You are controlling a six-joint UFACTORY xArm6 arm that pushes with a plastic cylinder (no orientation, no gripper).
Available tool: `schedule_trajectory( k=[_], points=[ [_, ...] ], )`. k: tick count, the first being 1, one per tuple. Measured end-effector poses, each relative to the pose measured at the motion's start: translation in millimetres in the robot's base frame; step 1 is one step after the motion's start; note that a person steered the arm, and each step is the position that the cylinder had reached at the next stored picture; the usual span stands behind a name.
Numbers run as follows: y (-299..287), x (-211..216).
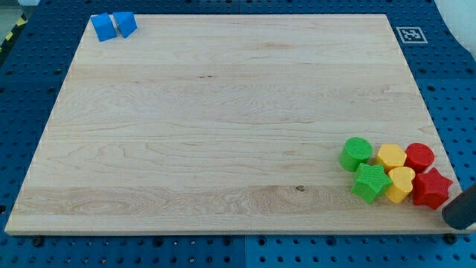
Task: Slightly push the red star towards up
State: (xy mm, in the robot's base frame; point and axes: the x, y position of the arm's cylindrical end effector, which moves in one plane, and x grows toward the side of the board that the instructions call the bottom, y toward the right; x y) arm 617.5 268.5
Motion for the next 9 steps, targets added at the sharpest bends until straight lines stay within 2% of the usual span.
schedule_trajectory(
  k=[7, 9],
  points=[
    [-7.8, -14.6],
    [-7.7, -32.3]
  ],
)
